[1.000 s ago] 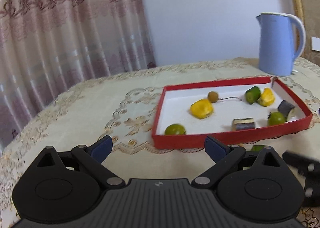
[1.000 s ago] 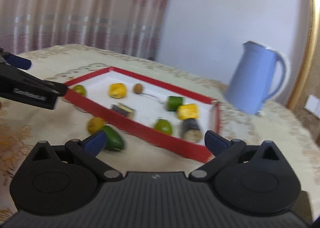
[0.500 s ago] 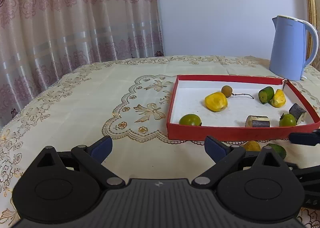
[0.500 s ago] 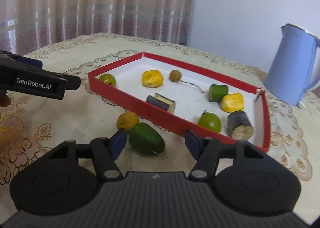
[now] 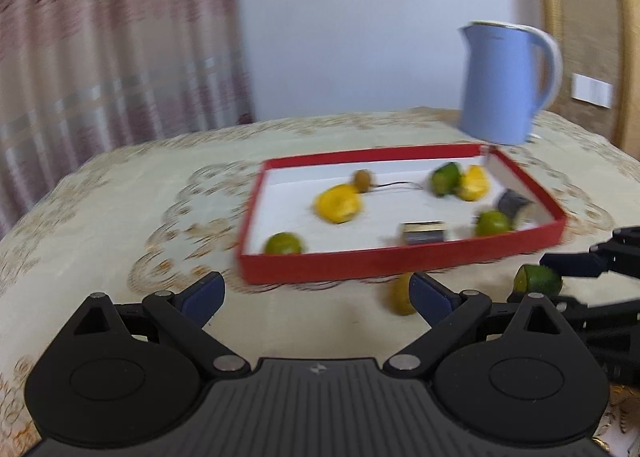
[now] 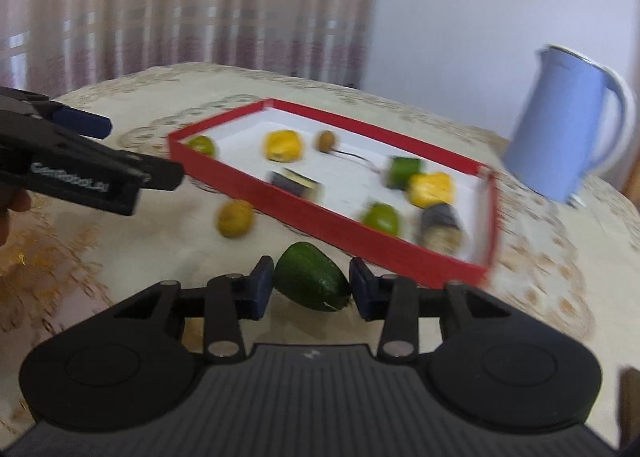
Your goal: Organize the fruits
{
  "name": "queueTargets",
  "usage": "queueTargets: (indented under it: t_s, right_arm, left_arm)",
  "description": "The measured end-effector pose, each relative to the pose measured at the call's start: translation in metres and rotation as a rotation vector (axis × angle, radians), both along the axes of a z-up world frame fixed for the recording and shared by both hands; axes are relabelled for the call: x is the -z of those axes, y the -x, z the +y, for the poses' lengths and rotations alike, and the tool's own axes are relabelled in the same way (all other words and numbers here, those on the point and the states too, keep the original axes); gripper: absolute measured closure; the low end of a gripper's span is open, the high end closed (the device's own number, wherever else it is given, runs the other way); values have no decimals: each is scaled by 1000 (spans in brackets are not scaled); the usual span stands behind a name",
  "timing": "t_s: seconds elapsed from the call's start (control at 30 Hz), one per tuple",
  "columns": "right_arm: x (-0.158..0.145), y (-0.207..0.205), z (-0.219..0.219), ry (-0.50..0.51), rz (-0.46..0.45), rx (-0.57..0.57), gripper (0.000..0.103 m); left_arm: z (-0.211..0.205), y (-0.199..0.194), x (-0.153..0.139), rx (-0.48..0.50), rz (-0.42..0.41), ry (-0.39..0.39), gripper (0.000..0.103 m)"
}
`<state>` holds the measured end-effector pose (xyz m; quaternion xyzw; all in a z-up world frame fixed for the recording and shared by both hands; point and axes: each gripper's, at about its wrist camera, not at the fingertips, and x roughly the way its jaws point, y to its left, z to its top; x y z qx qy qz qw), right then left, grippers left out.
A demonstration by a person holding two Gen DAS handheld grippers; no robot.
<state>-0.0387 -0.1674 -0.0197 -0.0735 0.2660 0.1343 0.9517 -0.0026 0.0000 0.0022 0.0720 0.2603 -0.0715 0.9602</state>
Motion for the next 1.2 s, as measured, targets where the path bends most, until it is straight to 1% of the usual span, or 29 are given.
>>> queueTargets:
  t_s: [0.1,0.23,0.3,0.37,0.43,0.57,0.63,0.67,0.7,0.73,0.8,0.83,0.9,0.97,1.0,1.03,1.07,1.1,1.17,1.2]
  right_arm:
    - [6,1,-22,-39,20,65,64]
    - [14,1,-37,-71,32,106,64]
    - [15,2,-40,-88,28,106,64]
    - [16,2,-42,-95,23,109,64]
    - [16,2,-44,-108,24,105,64]
    - [15,4,-44,-112,18,101,64]
    - [15,5,-43,-110,12,98,64]
    - [15,5,-42,-109,10,96,64]
    - [15,5,-42,-107,10,95,64]
    - [15,5,-42,-105,10,96,64]
    - [15,5,-41,-101,7,97,64]
    - [15,5,-41,-101,9,96,64]
    - [15,5,-41,-100,10,97,64]
    - [15,5,-41,-98,11,97,63]
    - [15,4,-40,-94,12,96,60]
    - [15,4,-40,-90,11,97,56]
    - [15,4,-39,-85,8,98,45]
    - [15,5,-39,-80,4,100,31]
    - [14,6,-37,-64,-8,108,18]
    - [14,8,-36,-56,-16,109,16]
  left_arm:
    - [-17,-1,4,31,-4,-27,4]
    - [-30,-6,10,82,29,-8,4]
    - [-37,-9,13,96,41,-25,4]
    - [-42,-10,16,112,34,-48,5]
    - [-48,-11,18,121,28,-77,8]
    - [-53,-17,18,121,26,-85,12]
    - [-55,-20,19,115,35,-87,24]
    - [-55,-23,21,114,45,-87,28]
    - [-56,-26,23,109,61,-83,38]
    - [-56,-29,26,104,82,-76,50]
    - [-54,-37,31,108,131,-43,59]
    - [-53,-40,32,111,143,-20,62]
    - [-52,-42,31,107,156,5,64]
    - [-52,-43,31,100,160,8,71]
    - [-52,-43,31,99,165,11,76]
    - [-51,-42,31,99,170,20,76]
    - [-50,-42,30,99,174,27,76]
    - [-49,-40,30,95,177,32,76]
    - [-47,-36,28,79,178,33,76]
    - [-45,-33,27,71,175,32,76]
